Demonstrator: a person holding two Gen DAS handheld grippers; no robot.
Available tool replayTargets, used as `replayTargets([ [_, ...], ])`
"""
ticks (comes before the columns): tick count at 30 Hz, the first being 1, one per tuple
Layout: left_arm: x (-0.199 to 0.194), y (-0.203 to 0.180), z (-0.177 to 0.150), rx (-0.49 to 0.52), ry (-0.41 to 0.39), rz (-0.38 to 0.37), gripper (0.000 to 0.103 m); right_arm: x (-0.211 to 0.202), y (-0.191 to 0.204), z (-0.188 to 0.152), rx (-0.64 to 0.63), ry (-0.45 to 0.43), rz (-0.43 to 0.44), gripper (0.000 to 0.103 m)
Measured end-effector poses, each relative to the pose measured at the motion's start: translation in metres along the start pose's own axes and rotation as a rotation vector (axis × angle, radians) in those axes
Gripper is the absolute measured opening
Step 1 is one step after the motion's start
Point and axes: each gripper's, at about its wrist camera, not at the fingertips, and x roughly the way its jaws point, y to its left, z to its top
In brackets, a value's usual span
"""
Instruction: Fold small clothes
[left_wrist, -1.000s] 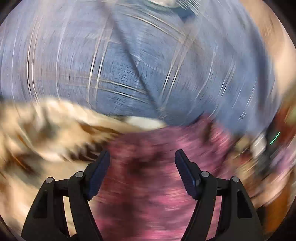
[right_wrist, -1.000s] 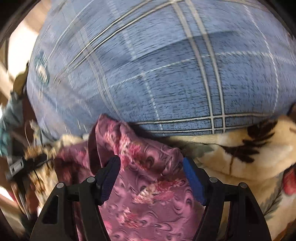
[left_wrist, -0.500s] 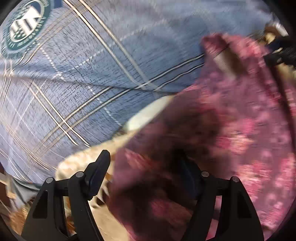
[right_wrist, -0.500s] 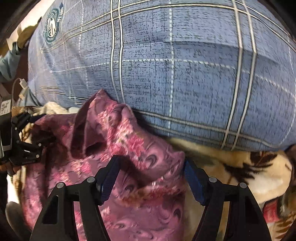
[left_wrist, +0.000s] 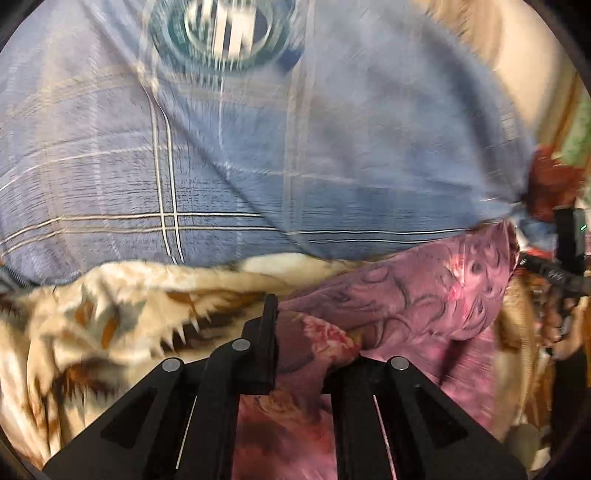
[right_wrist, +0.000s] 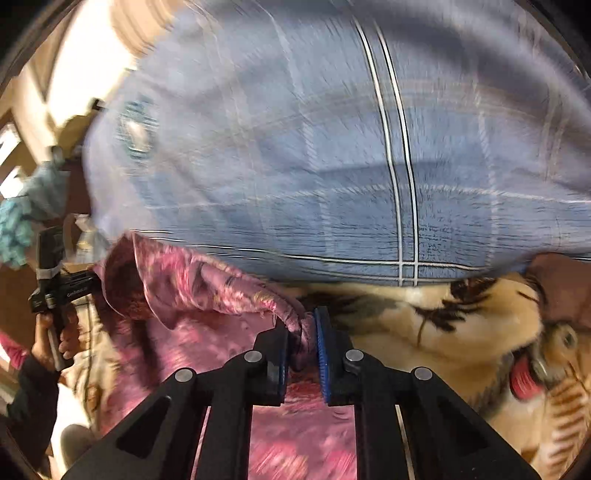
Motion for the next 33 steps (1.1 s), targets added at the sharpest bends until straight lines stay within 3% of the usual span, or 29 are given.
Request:
replayTargets([
  [3,-0.055,-0.028,-0.051,0.043,-0.025,-0.029,0.006,-0.052,0.02,-0.043,-0.046,-0.043,0.053,0.013],
  [6,-0.082,-0.043,-0.105,0.085,-0.013,-0.033,0.006,-0.085,0.044,-0.105,-0.089,-0.022,0.057,0.013],
  [9,-0.06,-0.049,-0.176,0.099,0.11,0.056,0.01,-0.096,0.051,-0.169,-0.065,0.036,0.051,0.017],
  [13,-0.017,-0.025,-0.216,-0.107,0.283,0.097,0.014,-0.059,0.043,-0.23,0.057,0.167,-0.019,0.028],
  [15,-0.04,-0.029,-0.216,-0.146,0.204,0.028,0.019,-0.053,0.039,-0.24,0.132,0.213,-0.066,0.028],
  [16,-0.049,-0.03,-0.217,-0.151,0.163,0.009,0.025,-0.062,0.038,-0.246,0.155,0.192,-0.064,0.03],
  [17,-0.06,-0.03,-0.221,-0.174,0.12,-0.012,0.047,-0.071,0.036,-0.249,0.189,0.152,-0.045,0.043],
  [18,-0.066,-0.028,-0.225,-0.206,0.096,-0.03,0.068,-0.085,0.03,-0.253,0.254,0.097,-0.009,0.063],
  [20,-0.071,-0.018,-0.238,-0.296,0.075,-0.058,0.069,-0.105,0.02,-0.263,0.354,0.005,0.035,0.076],
  [22,-0.08,-0.008,-0.248,-0.373,0.068,-0.037,0.069,-0.116,0.012,-0.272,0.431,-0.052,0.072,0.076],
  [24,-0.088,-0.003,-0.252,-0.42,0.034,0.004,0.069,-0.119,0.006,-0.278,0.49,-0.073,0.111,0.076],
  [26,-0.086,-0.005,-0.249,-0.43,0.053,0.0,0.069,-0.116,0.006,-0.275,0.496,-0.063,0.13,0.075],
  [28,-0.088,-0.014,-0.25,-0.426,0.044,-0.031,0.069,-0.115,0.008,-0.269,0.517,-0.047,0.122,0.075],
  [30,-0.095,-0.023,-0.255,-0.438,-0.015,-0.095,0.069,-0.116,0.012,-0.258,0.547,-0.048,0.135,0.075],
  [33,-0.097,-0.025,-0.267,-0.482,-0.048,-0.101,0.069,-0.118,0.02,-0.253,0.533,-0.101,0.149,0.075],
])
